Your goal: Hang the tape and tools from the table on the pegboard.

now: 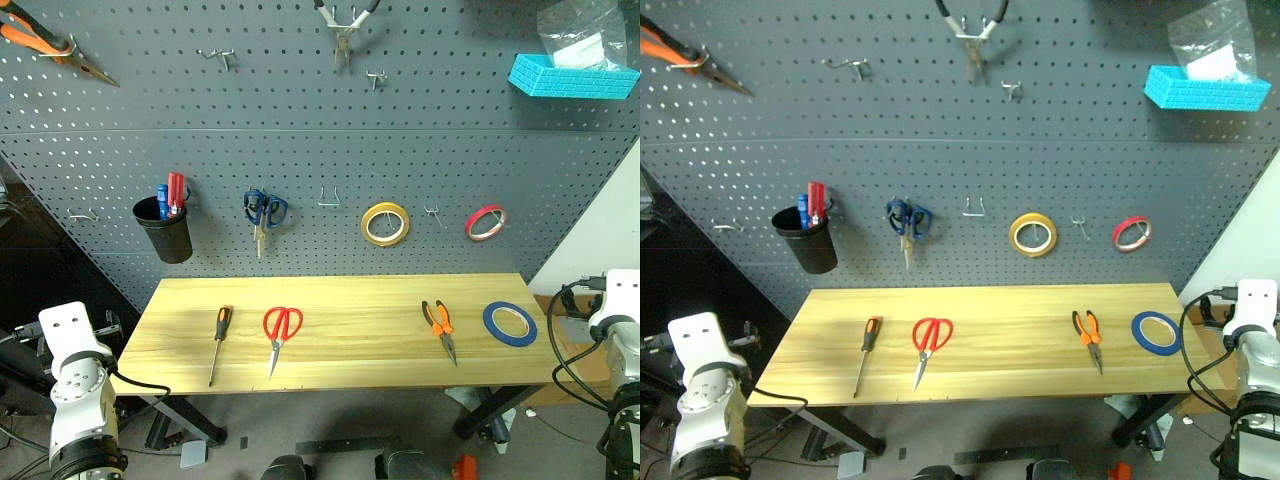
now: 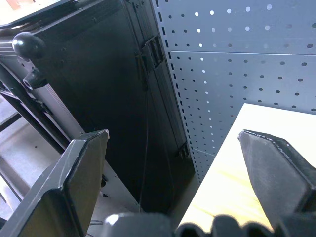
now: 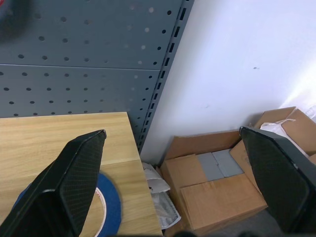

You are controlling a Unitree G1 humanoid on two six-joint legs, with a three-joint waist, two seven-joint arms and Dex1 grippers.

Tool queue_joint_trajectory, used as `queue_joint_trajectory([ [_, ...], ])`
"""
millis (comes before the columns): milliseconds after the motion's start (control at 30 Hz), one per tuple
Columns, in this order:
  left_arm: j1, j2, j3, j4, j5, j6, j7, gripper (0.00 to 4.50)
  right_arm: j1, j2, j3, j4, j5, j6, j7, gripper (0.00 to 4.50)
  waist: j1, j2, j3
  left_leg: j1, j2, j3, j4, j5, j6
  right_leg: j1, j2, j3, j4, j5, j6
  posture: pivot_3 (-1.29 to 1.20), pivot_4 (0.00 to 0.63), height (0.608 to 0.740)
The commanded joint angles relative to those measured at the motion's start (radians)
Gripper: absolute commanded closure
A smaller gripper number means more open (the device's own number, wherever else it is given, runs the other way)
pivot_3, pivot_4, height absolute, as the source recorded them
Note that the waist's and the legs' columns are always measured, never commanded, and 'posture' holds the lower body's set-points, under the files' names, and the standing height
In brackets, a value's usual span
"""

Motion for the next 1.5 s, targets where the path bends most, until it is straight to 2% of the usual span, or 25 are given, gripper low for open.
queue_joint_trajectory([
  [33,0.002,0.018,0.009,-0.035,0.006,-0.014,0.018,0.01,-0.025,-0.01,-0.005,-0.018,0.002,-0.022,0.005,0.0,0.0,0.0,0.0,0.0,0.0,0.0,0.0,0.0,0.0,0.0,0.0,0.0,0.0,0.0,0.0,-0.02,0.006,0.74],
  [267,0.04,0.024,-0.034,-0.083,0.057,-0.02,0.021,0.01,-0.001,0.004,0.031,-0.062,-0.015,-0.023,0.051,0.0,-0.001,0.0,0.0,0.0,0.0,0.0,0.0,0.0,0.0,0.0,0.0,0.0,0.0,0.0,0.0,-0.01,0.023,0.74],
  [400,0.058,-0.037,-0.011,-0.194,-0.051,0.13,-0.026,0.01,0.044,0.033,0.064,-0.178,-0.006,0.015,0.115,0.0,0.0,-0.002,0.002,0.0,0.002,-0.001,0.0,0.0,0.0,0.0,0.0,0.0,0.0,-0.001,-0.001,-0.02,0.052,0.74],
  [500,0.073,-0.082,-0.056,-0.313,-0.052,0.202,-0.026,0.01,0.101,0.054,0.092,-0.328,0.005,0.087,0.161,0.0,0.0,-0.002,0.011,0.0,0.002,-0.001,0.001,0.0,0.0,0.0,-0.001,0.0,0.0,-0.001,-0.001,-0.04,0.085,0.74],
  [600,0.062,-0.122,-0.119,-0.411,-0.015,0.27,-0.008,0.01,0.166,0.07,0.107,-0.495,0.022,0.196,0.177,0.0,0.002,-0.003,0.033,0.0,0.002,-0.002,0.001,0.0,0.0,0.001,-0.001,-0.001,0.0,-0.001,-0.001,-0.06,0.122,0.74],
  [667,0.044,-0.153,-0.175,-0.472,-0.048,0.291,-0.071,0.01,0.203,0.079,0.109,-0.593,0.039,0.266,0.19,0.0,0.005,-0.003,0.047,-0.001,0.002,-0.003,0.002,0.0,0.0,0.001,0.0,-0.001,0.001,-0.001,-0.001,-0.07,0.135,0.74],
  [800,0.024,-0.152,-0.296,-0.56,-0.038,0.381,-0.172,0.01,0.256,0.097,0.122,-0.741,0.062,0.395,0.209,0.0,0.005,-0.002,0.077,-0.003,0.002,-0.003,0.002,0.0,0.0,-0.001,-0.001,-0.001,0.0,-0.001,-0.001,-0.1,0.175,0.74],
  [900,0.004,-0.081,-0.476,-0.655,-0.04,0.386,-0.405,0.01,0.262,0.093,0.14,-0.786,0.07,0.498,0.232,0.0,-0.002,-0.004,0.106,-0.004,0.002,-0.003,0.001,0.0,0.0,-0.002,0.0,-0.001,0.0,-0.001,-0.001,-0.13,0.21,0.74],
  [1033,-0.052,-0.046,-0.606,-0.758,-0.135,0.461,-0.631,0.01,0.216,0.074,0.17,-0.747,0.023,0.576,0.22,0.0,-0.01,-0.002,0.139,-0.01,0.002,0.001,0.001,0.0,0.0,-0.009,-0.001,0.002,0.0,0.0,0.0,-0.16,0.251,0.74],
  [1200,-0.138,0.021,-0.755,-0.816,-0.158,0.452,-0.875,0.01,0.109,0.061,0.204,-0.616,-0.003,0.603,0.238,0.0,-0.032,-0.002,0.17,-0.022,0.002,0.0,0.001,0.0,0.0,-0.021,0.0,0.001,0.002,0.003,0.004,-0.16,0.282,0.74],
  [1500,-0.315,0.005,-0.83,-0.77,-0.11,0.391,-0.983,0.01,-0.234,0.051,0.248,-0.046,-0.092,0.463,0.261,0.0,-0.031,-0.006,0.223,-0.032,0.002,0.0,0.003,0.0,0.0,-0.029,0.0,0.001,0.002,0.006,0.002,-0.09,0.326,0.74],
])
